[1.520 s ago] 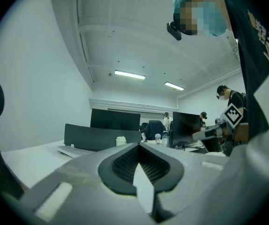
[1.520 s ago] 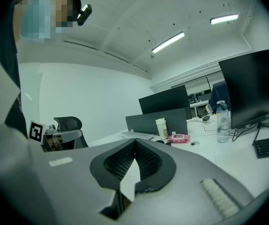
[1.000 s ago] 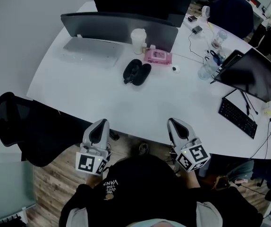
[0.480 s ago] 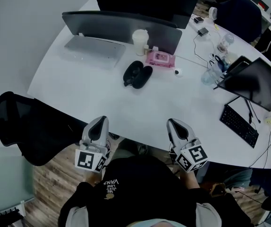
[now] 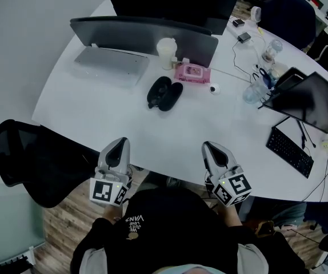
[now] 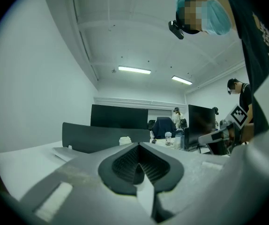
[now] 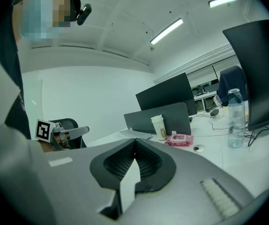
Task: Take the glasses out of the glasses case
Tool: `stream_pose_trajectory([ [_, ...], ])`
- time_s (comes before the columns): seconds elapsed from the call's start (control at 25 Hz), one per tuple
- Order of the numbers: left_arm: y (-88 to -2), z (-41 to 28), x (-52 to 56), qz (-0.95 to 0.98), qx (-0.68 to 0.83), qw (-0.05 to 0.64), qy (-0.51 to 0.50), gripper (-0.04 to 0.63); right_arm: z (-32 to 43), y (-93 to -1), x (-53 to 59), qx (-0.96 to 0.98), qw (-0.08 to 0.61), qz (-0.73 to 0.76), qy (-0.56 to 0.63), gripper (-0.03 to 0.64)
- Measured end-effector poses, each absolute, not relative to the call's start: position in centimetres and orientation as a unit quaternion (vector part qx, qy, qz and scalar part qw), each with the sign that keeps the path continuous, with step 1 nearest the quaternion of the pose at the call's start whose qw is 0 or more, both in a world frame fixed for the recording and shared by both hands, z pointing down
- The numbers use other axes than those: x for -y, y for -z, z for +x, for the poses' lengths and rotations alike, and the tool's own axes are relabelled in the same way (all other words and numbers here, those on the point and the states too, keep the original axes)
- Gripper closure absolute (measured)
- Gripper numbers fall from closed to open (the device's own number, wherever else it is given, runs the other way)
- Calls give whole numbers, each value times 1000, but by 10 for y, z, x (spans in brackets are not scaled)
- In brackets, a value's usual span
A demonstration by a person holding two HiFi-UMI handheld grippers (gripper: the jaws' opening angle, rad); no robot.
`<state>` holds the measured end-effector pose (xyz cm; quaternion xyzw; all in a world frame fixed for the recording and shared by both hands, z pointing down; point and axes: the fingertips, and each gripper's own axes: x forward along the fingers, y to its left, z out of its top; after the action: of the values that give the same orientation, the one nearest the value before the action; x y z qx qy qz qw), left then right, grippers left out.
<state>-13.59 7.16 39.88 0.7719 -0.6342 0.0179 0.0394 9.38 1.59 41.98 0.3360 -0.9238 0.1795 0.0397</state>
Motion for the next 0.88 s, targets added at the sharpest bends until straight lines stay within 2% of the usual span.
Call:
stream_pose_trajectory([
  [0.88,-391,-163,-19,793,607,33,-20,594,72,-407,23,915,26,365,-171,618],
])
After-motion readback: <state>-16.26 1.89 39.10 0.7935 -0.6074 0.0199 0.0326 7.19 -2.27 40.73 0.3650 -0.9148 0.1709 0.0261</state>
